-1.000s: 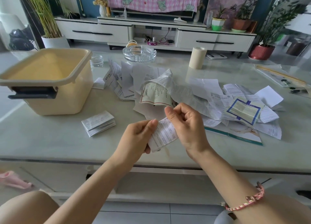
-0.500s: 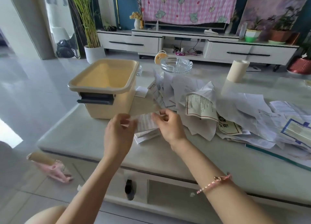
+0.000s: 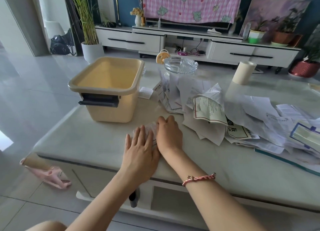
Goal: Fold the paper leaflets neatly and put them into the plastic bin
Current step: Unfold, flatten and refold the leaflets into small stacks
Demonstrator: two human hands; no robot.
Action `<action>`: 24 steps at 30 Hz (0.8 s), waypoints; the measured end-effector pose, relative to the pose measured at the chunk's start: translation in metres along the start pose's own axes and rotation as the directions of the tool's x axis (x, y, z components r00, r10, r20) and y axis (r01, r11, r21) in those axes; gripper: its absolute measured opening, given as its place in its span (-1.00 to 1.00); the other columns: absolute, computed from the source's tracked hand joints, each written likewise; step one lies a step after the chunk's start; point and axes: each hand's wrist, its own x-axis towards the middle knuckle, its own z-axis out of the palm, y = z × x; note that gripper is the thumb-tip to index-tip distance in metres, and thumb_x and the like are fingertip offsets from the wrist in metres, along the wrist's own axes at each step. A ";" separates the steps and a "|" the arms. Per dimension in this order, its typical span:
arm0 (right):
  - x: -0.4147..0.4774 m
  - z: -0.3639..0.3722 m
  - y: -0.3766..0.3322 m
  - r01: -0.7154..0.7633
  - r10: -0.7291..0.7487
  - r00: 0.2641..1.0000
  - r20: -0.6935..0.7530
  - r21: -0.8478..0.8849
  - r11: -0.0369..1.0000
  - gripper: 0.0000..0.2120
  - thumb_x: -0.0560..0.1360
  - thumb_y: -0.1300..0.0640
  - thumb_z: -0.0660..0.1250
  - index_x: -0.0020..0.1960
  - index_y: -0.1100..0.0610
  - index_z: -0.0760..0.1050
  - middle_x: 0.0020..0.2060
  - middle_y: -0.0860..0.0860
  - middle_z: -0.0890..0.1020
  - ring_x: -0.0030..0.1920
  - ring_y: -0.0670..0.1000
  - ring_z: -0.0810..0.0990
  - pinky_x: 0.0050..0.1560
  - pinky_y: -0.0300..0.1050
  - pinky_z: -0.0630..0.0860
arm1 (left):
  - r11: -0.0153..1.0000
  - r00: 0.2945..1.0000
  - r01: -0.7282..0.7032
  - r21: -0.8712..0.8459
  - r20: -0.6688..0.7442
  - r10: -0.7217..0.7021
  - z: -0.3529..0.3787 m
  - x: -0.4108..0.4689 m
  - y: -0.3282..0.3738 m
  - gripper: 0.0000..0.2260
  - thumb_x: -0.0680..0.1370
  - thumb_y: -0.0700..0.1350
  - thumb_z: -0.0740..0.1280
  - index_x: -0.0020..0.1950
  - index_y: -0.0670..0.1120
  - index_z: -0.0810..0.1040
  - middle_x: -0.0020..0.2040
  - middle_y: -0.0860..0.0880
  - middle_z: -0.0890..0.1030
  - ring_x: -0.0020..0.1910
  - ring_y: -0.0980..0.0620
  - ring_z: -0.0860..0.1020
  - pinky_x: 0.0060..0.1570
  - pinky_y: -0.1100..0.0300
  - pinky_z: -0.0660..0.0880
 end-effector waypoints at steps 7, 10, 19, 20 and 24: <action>-0.036 -0.040 0.026 0.397 -0.307 0.875 -0.374 0.192 0.898 -0.85 0.49 0.25 0.21 -0.02 0.21 0.54 -0.08 0.09 0.52 -0.08 0.05 0.53 -0.12 -0.18 0.45 | 0.998 0.970 -0.058 0.018 -0.237 0.060 -0.006 -0.006 0.004 -0.38 0.51 0.16 -0.08 0.41 -0.19 0.34 0.43 -0.24 0.32 0.45 -0.22 0.19 0.36 -0.27 0.00; -0.046 -0.079 0.071 0.420 -0.296 0.844 -0.447 0.209 0.883 -0.80 0.50 0.18 0.17 -0.03 0.23 0.54 -0.09 0.07 0.51 -0.12 0.00 0.51 -0.09 -0.21 0.45 | 0.989 0.919 -0.136 -0.057 -0.381 0.104 -0.018 -0.008 0.020 -0.41 0.55 0.18 -0.04 0.43 -0.17 0.33 0.47 -0.21 0.25 0.49 -0.13 0.10 0.43 -0.12 -0.16; -0.041 -0.103 0.158 0.194 -0.132 0.942 -0.308 0.180 0.964 -0.62 0.46 -0.04 0.14 -0.03 0.18 0.61 0.07 0.10 0.53 0.13 0.12 0.47 0.16 -0.33 0.24 | 0.864 0.896 -0.333 -0.377 -0.413 0.165 -0.029 0.003 0.086 -0.41 0.51 0.21 -0.05 0.31 -0.11 0.48 0.44 -0.09 0.33 0.49 -0.01 0.14 0.37 0.23 0.02; -0.041 -0.099 0.154 0.241 -0.205 0.941 -0.268 0.106 0.965 -0.62 0.48 -0.07 0.14 0.01 0.15 0.62 0.18 0.14 0.51 0.21 0.11 0.42 0.23 -0.28 0.21 | 0.853 0.898 -0.338 -0.398 -0.407 0.166 -0.028 0.005 0.092 -0.44 0.51 0.20 -0.02 0.29 -0.10 0.48 0.42 -0.09 0.36 0.48 -0.01 0.17 0.36 0.25 0.04; -0.035 -0.086 0.142 0.363 -0.382 0.920 -0.086 -0.179 0.914 -0.45 0.53 -0.18 -0.07 0.30 0.08 0.46 0.48 0.12 0.21 0.50 0.09 0.06 0.43 -0.01 -0.09 | 0.824 0.902 -0.344 -0.450 -0.403 0.156 -0.026 0.011 0.108 -0.68 0.60 -0.01 0.17 0.30 -0.07 0.48 0.40 -0.04 0.38 0.45 0.02 0.21 0.31 0.32 0.07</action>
